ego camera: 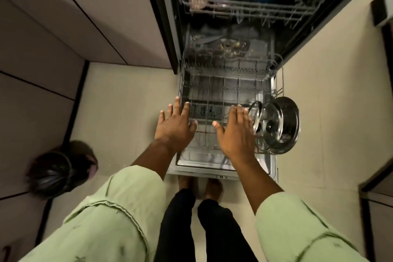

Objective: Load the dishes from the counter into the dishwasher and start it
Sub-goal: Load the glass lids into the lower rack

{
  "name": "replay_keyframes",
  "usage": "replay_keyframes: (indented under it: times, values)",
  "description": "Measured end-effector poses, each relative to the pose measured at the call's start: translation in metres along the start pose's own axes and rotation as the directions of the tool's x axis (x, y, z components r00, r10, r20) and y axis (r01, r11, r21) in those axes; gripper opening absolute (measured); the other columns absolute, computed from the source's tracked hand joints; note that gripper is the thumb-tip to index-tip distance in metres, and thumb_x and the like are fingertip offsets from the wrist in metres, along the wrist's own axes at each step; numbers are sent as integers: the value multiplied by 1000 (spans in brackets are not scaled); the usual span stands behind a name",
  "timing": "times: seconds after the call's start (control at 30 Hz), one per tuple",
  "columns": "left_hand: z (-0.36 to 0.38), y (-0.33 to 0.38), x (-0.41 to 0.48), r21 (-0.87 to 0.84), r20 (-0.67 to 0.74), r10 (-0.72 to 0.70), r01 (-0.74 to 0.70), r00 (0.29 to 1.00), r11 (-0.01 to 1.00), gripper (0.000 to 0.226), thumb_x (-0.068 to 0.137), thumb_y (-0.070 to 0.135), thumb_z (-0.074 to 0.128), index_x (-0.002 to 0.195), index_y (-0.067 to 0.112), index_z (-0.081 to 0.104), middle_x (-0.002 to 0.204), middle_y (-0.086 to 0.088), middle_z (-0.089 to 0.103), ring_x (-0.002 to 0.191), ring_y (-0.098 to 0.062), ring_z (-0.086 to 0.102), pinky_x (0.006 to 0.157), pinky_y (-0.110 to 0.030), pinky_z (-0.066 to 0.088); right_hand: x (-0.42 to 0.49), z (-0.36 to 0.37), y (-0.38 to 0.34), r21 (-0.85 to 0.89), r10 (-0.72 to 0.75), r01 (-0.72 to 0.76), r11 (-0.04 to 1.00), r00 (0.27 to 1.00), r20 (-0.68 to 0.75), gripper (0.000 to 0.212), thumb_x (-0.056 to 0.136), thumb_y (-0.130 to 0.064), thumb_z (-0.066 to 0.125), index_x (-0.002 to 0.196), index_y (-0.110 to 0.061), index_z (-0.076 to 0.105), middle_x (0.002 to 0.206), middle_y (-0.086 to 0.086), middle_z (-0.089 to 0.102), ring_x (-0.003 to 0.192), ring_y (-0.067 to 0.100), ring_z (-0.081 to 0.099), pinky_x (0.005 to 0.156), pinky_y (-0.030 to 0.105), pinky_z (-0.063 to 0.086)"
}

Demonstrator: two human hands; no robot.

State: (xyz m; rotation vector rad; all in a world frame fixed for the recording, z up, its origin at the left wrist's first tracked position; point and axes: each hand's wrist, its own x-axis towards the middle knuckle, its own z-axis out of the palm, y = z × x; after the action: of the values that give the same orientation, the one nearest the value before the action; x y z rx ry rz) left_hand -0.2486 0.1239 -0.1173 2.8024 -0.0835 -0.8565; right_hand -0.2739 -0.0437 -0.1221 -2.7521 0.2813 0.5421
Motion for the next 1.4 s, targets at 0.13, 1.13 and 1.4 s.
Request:
replay_keyframes:
  times: [0.13, 1.13, 1.4]
  values:
    - [-65, -1, -49, -5, -92, -67, 66, 994, 998, 68, 104, 48, 30, 159, 21, 1, 165, -10, -14, 153, -30, -2, 122, -46, 1, -27, -56, -46, -27, -171, 170, 985, 985, -15, 76, 101, -56, 29, 156, -12, 1, 164, 9, -3, 151, 26, -7, 121, 41, -1]
    - [-411, -333, -202, -90, -670, -231, 231, 706, 969, 70, 102, 47, 37, 159, 22, 4, 165, -8, -13, 153, -28, -3, 123, -49, 2, -80, -243, -531, -299, -735, 680, 669, 546, -403, 77, 101, -53, 34, 156, -12, 1, 164, 8, -4, 151, 23, -10, 123, 40, 0]
    - [-417, -402, -177, -95, -625, -268, 269, 733, 958, 70, 102, 47, 36, 160, 21, 4, 165, -8, -13, 153, -28, -2, 123, -49, 3, -45, -218, -601, -315, -754, 689, 653, 551, -358, 77, 100, -55, 34, 157, -15, 1, 164, 7, -5, 150, 22, -11, 123, 39, -1]
